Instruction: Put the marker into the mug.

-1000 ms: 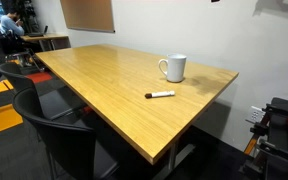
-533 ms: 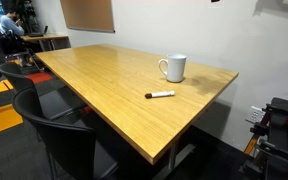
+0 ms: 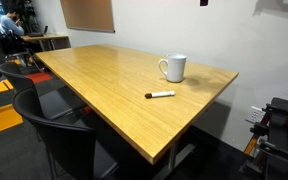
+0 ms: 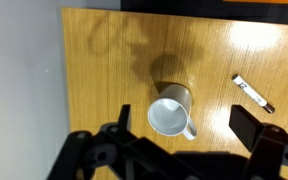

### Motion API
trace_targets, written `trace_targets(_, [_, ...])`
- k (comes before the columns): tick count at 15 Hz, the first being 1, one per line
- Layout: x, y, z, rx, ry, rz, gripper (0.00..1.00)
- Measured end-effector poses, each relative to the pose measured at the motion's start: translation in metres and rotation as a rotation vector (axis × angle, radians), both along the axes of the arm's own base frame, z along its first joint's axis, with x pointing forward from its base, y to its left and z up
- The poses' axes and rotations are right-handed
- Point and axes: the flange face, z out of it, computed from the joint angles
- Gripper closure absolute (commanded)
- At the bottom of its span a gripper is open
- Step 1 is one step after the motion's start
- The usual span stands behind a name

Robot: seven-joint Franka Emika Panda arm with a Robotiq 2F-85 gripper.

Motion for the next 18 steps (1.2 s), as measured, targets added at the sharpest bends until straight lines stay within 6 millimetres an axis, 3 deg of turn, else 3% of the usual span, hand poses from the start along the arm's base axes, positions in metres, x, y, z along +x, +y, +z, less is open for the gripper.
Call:
trace_targets(4, [0.014, 0.012, -0.008, -0.050, -0.014, 0.161, 0.00])
trace_targets(12, [0.039, 0.033, -0.011, 0.009, -0.079, 0.565, 0.00])
trace_targets(18, [0.052, 0.055, -0.046, 0.163, -0.069, 0.825, 0.00])
